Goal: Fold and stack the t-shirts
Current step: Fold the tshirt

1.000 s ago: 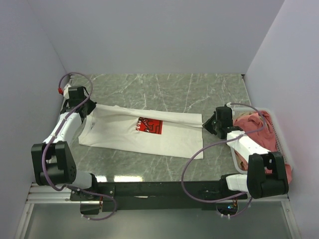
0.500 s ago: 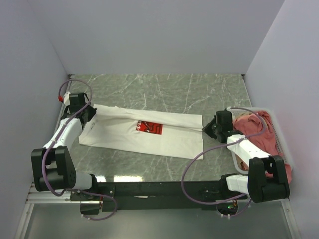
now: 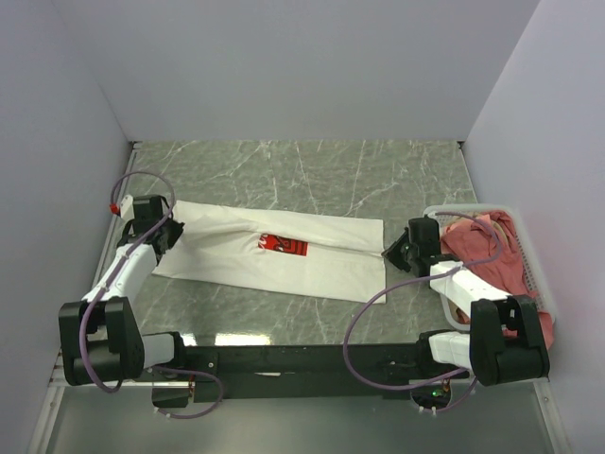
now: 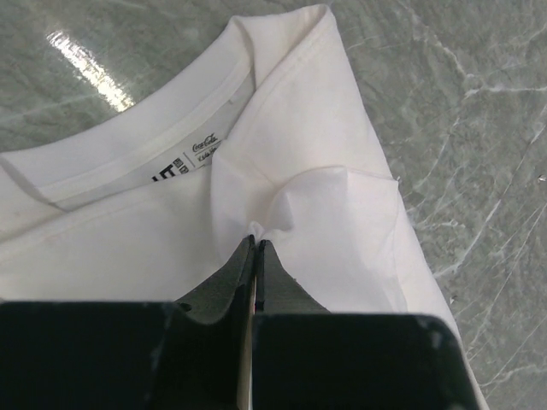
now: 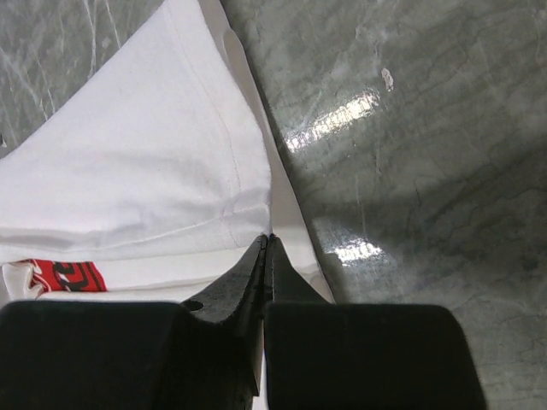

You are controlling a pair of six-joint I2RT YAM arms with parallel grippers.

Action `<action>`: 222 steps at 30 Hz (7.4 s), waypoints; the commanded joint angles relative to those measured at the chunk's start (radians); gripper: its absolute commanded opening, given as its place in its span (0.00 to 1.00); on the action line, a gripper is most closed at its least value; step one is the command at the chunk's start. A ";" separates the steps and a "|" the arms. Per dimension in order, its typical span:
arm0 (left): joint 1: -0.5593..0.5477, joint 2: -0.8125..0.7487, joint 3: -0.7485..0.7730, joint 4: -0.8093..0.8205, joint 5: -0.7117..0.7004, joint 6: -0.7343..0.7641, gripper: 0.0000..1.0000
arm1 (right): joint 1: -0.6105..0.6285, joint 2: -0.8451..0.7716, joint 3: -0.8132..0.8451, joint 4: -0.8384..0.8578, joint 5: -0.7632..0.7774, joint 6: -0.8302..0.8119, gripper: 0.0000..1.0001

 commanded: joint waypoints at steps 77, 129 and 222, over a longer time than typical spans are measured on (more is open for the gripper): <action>-0.177 -0.146 0.104 -0.005 -0.106 0.074 0.49 | 0.453 0.189 0.403 -0.224 0.251 -0.117 0.43; -0.630 0.629 0.572 -0.250 -0.159 0.158 0.10 | 0.273 0.614 0.638 -0.220 0.064 -0.188 0.43; -0.308 0.167 0.195 -0.092 -0.051 0.065 0.18 | 0.241 0.300 0.317 -0.189 0.178 -0.114 0.43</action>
